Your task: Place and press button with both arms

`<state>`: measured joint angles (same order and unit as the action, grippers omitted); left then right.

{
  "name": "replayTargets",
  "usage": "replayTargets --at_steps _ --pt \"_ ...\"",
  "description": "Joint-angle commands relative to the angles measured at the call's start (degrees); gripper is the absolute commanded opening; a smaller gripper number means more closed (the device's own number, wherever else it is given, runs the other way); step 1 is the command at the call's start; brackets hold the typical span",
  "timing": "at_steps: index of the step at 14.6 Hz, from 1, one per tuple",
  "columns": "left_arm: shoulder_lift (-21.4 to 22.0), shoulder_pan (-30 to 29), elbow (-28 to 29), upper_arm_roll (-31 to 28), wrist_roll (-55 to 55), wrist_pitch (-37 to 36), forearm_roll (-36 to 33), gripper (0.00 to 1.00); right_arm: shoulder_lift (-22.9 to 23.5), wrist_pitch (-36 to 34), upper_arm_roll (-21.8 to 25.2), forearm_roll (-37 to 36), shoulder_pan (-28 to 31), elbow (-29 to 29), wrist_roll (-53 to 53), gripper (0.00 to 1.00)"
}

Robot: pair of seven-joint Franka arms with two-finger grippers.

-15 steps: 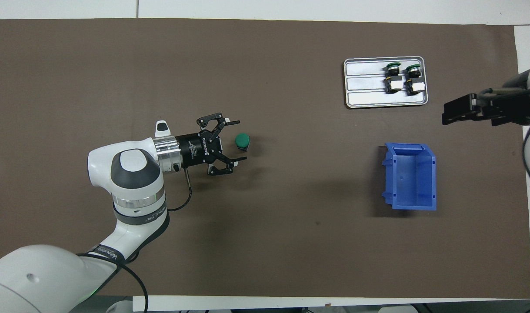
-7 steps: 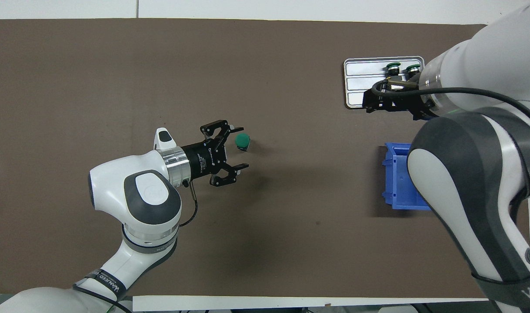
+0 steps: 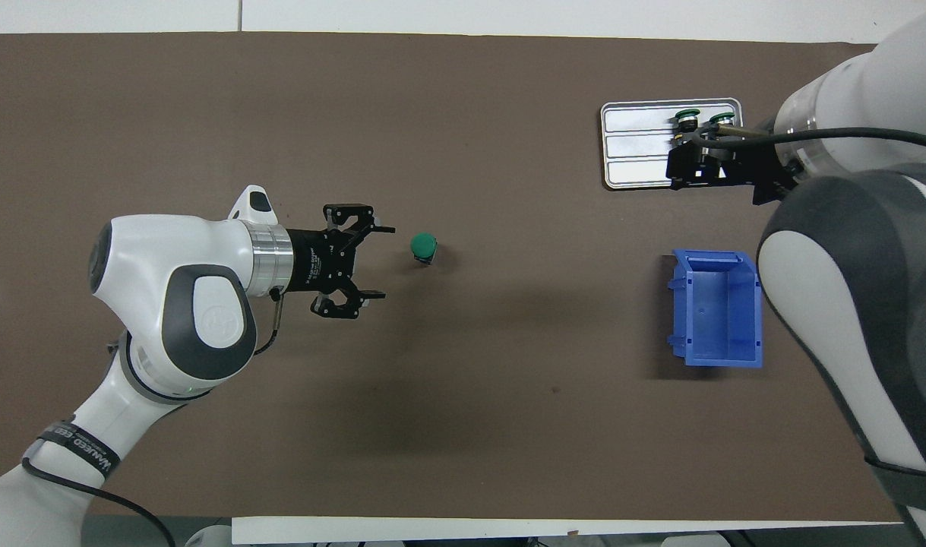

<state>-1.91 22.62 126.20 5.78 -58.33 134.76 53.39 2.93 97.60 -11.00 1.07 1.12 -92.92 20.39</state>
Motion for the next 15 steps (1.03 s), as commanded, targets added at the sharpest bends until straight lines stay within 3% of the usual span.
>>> replayTargets --at_steps 1,7,9,11,13,15 --pt "1.6 -0.2 -0.9 0.1 -2.0 -2.2 -9.2 1.00 -0.5 -2.3 0.1 0.5 2.6 1.3 -3.5 0.99" --pt "0.8 1.3 -7.3 0.5 -1.9 -6.3 -33.1 1.00 -1.5 -2.2 0.1 0.5 2.7 -0.7 -3.3 0.99" --pt "0.3 2.3 -9.1 0.6 -1.7 -6.3 -36.4 0.98 -1.6 -2.7 0.1 0.5 2.5 -0.8 -3.4 0.99" --pt "-1.6 2.5 -14.2 0.6 -0.8 -12.3 -40.4 0.93 -1.6 -2.6 0.1 0.5 2.6 -0.9 -3.4 0.99" --pt "-3.8 4.6 -17.8 0.8 0.0 -14.7 -45.2 0.79 -1.6 -2.7 0.1 0.5 2.7 -0.9 -3.4 0.99" --pt "-6.9 6.7 -20.3 0.7 0.1 -14.7 -46.1 0.51 -1.6 -2.7 0.1 0.5 2.7 -0.9 -3.4 0.99"
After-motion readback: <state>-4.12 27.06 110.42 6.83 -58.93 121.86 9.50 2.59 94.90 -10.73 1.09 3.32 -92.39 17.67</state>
